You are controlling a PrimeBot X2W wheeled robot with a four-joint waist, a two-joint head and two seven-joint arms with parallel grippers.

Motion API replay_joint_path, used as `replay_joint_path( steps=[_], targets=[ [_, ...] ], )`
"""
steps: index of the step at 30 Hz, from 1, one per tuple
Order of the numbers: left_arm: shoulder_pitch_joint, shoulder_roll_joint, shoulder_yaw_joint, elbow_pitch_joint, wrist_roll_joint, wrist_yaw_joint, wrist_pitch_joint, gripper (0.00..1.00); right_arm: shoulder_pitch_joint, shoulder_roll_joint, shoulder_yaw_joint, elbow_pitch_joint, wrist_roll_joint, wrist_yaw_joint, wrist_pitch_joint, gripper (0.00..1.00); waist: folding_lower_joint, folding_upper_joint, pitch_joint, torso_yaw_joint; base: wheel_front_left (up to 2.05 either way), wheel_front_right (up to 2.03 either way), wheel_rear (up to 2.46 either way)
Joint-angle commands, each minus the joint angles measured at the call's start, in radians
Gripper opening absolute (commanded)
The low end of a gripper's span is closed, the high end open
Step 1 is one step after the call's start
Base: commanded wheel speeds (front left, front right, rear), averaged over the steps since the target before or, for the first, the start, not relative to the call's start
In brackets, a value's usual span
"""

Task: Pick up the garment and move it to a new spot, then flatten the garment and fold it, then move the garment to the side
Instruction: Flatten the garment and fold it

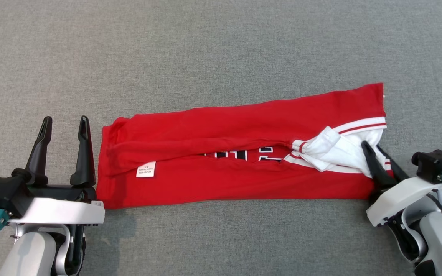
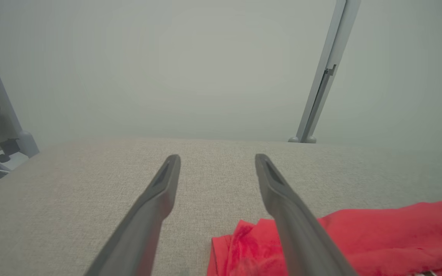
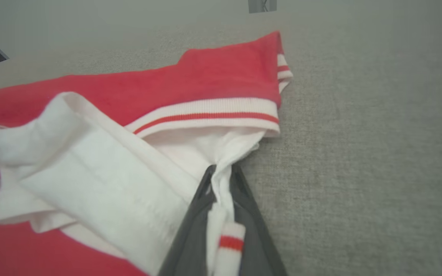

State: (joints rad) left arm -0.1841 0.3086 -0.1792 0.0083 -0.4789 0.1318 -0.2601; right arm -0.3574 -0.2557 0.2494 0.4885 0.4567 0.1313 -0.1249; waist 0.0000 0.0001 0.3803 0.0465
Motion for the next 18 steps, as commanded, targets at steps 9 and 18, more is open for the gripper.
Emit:
replay_joint_path(
  steps=[9, 18],
  targets=[
    [-0.006, 0.001, 0.005, -0.007, 0.014, -0.002, -0.005, 1.0, 0.019, -0.116, -0.089, -0.03, -0.022, -0.003, -0.092, 0.0, 0.0, -0.0001, -0.003, -0.023, 0.0, 0.0, 0.0],
    [-0.017, 0.01, 0.007, -0.001, 0.009, -0.006, -0.005, 1.0, 0.084, -0.155, -0.168, -0.193, -0.023, -0.001, -0.089, 0.0, 0.0, -0.0001, -0.007, -0.048, 0.0, 0.0, 0.0]
  ],
)
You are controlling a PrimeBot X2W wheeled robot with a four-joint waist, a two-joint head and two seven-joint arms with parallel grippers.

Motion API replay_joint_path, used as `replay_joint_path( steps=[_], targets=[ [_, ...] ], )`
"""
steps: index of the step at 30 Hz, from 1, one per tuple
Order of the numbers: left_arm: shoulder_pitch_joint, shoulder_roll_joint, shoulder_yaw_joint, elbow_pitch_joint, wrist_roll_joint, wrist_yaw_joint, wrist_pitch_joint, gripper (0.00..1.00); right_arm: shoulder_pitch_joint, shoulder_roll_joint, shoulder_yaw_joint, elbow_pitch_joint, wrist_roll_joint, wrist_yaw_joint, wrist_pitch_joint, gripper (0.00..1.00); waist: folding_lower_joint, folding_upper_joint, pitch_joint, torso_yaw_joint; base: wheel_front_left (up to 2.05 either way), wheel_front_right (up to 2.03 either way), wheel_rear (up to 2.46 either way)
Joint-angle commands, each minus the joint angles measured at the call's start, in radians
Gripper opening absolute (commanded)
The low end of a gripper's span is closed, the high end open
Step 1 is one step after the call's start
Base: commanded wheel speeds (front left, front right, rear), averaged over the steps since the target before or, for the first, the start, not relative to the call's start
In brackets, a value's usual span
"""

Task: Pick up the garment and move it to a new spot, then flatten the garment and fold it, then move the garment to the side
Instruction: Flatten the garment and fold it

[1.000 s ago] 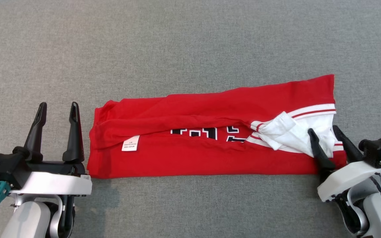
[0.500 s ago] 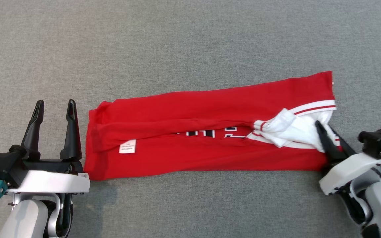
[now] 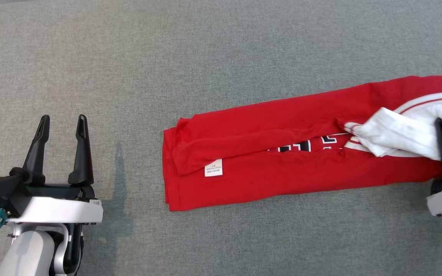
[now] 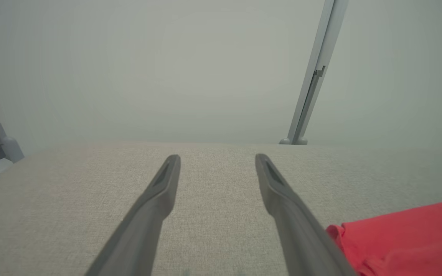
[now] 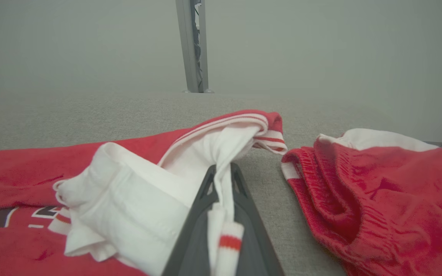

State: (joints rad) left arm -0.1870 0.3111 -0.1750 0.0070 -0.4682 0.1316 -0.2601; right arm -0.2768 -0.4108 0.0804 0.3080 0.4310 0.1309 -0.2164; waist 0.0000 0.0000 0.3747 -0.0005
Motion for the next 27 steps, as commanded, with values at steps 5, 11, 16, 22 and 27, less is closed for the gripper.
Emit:
replay_joint_path(
  steps=[5, 11, 16, 22, 27],
  targets=[
    [-0.012, 0.013, 0.006, 0.008, -0.001, -0.006, -0.005, 1.0, -0.001, 0.037, 0.059, -0.195, 0.041, 0.0, 0.05, 0.0, 0.0, 0.0, -0.009, -0.012, 0.0, 0.0, 0.0],
    [-0.011, 0.015, 0.0, 0.013, -0.005, -0.007, -0.002, 1.0, -0.004, 0.138, 0.124, -0.41, 0.058, 0.0, 0.182, 0.0, 0.0, 0.0, -0.016, -0.017, 0.0, 0.0, 0.0],
    [-0.029, 0.011, -0.01, 0.02, -0.006, -0.014, -0.002, 1.0, -0.034, 0.234, 0.227, -0.474, 0.053, 0.0, 0.25, 0.0, 0.0, 0.0, -0.014, -0.009, 0.0, 0.0, 0.0],
    [-0.053, -0.003, -0.03, 0.044, -0.006, -0.031, -0.003, 1.0, -0.097, 0.319, 0.407, -0.382, 0.046, 0.0, 0.256, 0.0, 0.0, 0.0, -0.003, 0.027, 0.0, 0.0, 0.0],
    [-0.078, -0.029, -0.051, 0.079, -0.001, -0.049, -0.004, 1.0, -0.161, 0.353, 0.513, -0.186, 0.05, 0.0, 0.168, 0.0, 0.0, 0.0, 0.009, 0.069, 0.0, 0.0, 0.0]
  ],
)
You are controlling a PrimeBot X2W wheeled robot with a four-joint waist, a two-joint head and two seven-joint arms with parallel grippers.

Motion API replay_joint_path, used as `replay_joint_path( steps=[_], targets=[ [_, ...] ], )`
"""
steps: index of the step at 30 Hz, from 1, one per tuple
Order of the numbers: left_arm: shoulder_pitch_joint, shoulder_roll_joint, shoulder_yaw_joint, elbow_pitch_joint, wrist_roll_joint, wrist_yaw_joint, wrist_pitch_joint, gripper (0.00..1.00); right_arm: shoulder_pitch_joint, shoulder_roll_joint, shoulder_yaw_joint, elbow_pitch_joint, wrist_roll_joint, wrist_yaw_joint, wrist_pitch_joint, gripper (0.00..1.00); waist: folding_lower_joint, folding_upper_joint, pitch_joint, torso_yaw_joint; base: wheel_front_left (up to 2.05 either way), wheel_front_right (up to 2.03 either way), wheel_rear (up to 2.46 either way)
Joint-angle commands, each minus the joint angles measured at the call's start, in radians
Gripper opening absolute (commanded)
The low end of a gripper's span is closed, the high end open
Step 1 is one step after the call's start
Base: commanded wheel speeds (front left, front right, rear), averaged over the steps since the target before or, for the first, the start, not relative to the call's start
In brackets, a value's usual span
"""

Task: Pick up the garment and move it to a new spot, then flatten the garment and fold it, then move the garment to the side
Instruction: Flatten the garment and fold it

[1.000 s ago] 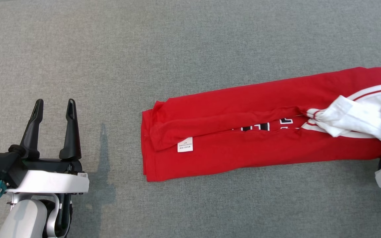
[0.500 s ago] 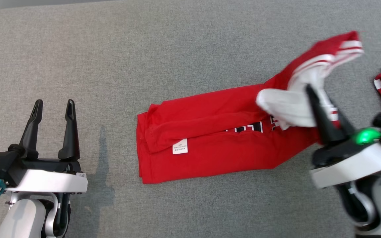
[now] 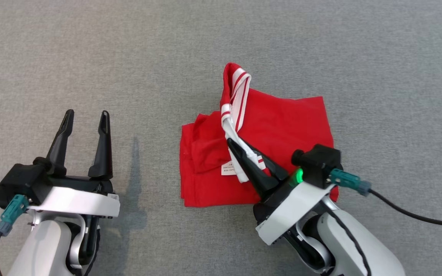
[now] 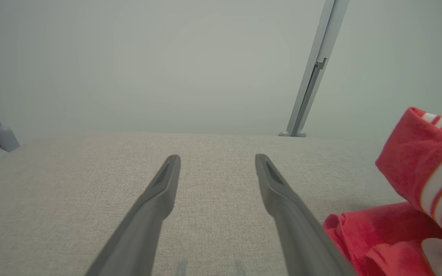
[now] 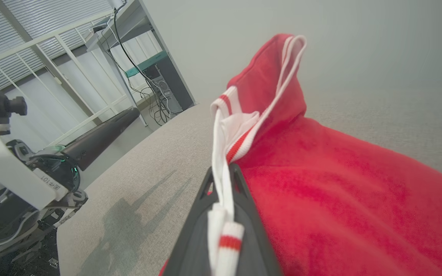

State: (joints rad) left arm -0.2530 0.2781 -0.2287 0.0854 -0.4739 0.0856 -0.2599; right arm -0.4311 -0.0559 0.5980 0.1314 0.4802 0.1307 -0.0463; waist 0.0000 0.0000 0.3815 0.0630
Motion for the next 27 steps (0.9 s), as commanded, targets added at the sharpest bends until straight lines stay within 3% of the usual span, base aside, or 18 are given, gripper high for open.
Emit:
replay_joint_path(
  steps=[1, 10, 11, 12, 13, 17, 20, 27],
  targets=[
    [-0.015, 0.0, 0.001, 0.007, 0.006, -0.005, -0.004, 1.0, -0.018, 0.0, 0.009, 0.023, -0.004, 0.0, -0.016, 0.0, 0.0, 0.0, 0.003, 0.01, 0.0, 0.0, 0.0],
    [-0.033, -0.022, -0.003, 0.035, 0.026, -0.032, -0.005, 1.0, -0.112, 0.003, 0.149, 0.199, 0.175, 0.0, -0.15, 0.03, 0.0, 0.0, 0.018, 0.028, 0.0, 0.0, 0.0],
    [-0.036, -0.023, -0.002, 0.036, 0.029, -0.034, -0.005, 1.0, -0.122, 0.003, 0.157, 0.212, 0.184, 0.0, -0.157, 0.36, 0.0, 0.0, 0.018, 0.028, 0.0, 0.0, 0.0],
    [-0.037, -0.024, -0.002, 0.037, 0.03, -0.035, -0.005, 1.0, -0.131, 0.003, 0.165, 0.226, 0.187, 0.0, -0.165, 0.83, 0.0, 0.0, 0.019, 0.027, 0.0, 0.0, 0.0],
    [-0.038, -0.024, -0.001, 0.039, 0.031, -0.039, -0.005, 1.0, -0.138, 0.003, 0.174, 0.231, 0.199, 0.0, -0.174, 1.0, 0.0, 0.0, 0.019, 0.026, 0.0, 0.0, 0.0],
    [-0.038, -0.025, 0.007, 0.042, 0.038, -0.043, -0.005, 1.0, -0.155, 0.003, 0.173, 0.219, 0.236, 0.0, -0.204, 1.0, 0.0, 0.0, 0.016, 0.017, 0.0, 0.0, 0.0],
    [-0.032, -0.023, 0.014, 0.041, 0.045, -0.04, -0.005, 1.0, -0.152, 0.002, 0.124, 0.184, 0.202, 0.0, -0.215, 1.0, 0.0, 0.0, 0.01, 0.006, 0.0, 0.0, 0.0],
    [-0.006, -0.018, 0.037, 0.026, 0.064, -0.017, -0.005, 1.0, -0.053, -0.05, -0.135, 0.009, 0.045, 0.0, -0.22, 1.0, 0.0, 0.0, -0.014, -0.024, 0.0, 0.0, 0.0]
  ],
)
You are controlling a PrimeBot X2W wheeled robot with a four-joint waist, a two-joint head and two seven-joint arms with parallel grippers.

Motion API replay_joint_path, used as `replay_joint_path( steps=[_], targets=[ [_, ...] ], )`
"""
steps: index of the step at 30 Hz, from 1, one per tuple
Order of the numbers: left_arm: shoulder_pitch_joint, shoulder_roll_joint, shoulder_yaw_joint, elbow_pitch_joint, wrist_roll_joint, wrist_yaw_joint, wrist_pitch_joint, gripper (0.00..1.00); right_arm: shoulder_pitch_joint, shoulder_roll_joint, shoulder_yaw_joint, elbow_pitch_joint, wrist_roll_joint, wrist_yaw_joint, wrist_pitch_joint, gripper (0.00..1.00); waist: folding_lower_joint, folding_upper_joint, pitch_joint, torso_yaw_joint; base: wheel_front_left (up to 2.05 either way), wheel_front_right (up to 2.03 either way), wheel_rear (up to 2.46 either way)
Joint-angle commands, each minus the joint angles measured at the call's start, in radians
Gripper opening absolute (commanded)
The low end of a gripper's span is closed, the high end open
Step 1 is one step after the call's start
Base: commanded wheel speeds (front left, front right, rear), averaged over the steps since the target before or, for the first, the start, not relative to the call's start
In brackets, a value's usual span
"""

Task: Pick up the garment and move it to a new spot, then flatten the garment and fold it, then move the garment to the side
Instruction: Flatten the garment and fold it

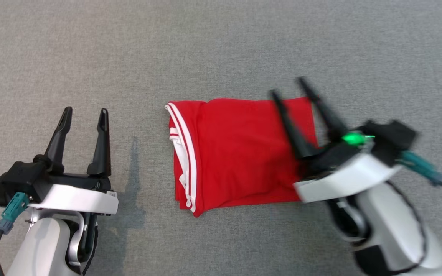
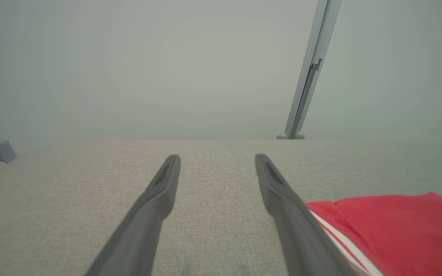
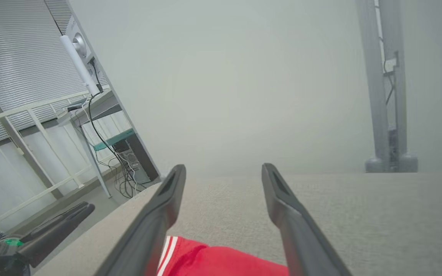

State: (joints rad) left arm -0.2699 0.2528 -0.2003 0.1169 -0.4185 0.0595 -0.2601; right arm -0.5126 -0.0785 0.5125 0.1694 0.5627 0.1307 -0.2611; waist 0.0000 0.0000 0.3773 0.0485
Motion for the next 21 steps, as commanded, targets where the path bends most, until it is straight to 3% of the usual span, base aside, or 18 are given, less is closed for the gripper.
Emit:
replay_joint_path(
  steps=[1, 2, 12, 21],
  targets=[
    [0.014, 0.007, 0.013, -0.009, 0.01, 0.012, -0.005, 1.0, 0.052, -0.037, -0.09, -0.054, -0.06, 0.0, -0.005, 1.0, 0.0, 0.0, -0.014, -0.013, 0.0, 0.0, 0.0],
    [0.014, 0.007, 0.013, -0.009, 0.01, 0.012, -0.005, 1.0, 0.052, -0.037, -0.09, -0.054, -0.06, 0.0, -0.005, 1.0, 0.0, 0.0, -0.014, -0.013, 0.0, 0.0, 0.0],
    [0.074, 0.023, 0.051, -0.06, 0.021, 0.058, -0.001, 1.0, 0.278, -0.118, -0.455, -0.212, -0.278, 0.0, 0.081, 1.0, 0.0, 0.0, -0.069, -0.039, 0.0, 0.0, 0.0],
    [0.158, 0.034, 0.043, -0.112, 0.027, 0.091, 0.03, 1.0, 0.422, -0.087, -0.527, -0.22, -0.31, 0.0, 0.142, 1.0, 0.0, 0.0, -0.156, -0.044, 0.0, 0.0, 0.0]
  ],
)
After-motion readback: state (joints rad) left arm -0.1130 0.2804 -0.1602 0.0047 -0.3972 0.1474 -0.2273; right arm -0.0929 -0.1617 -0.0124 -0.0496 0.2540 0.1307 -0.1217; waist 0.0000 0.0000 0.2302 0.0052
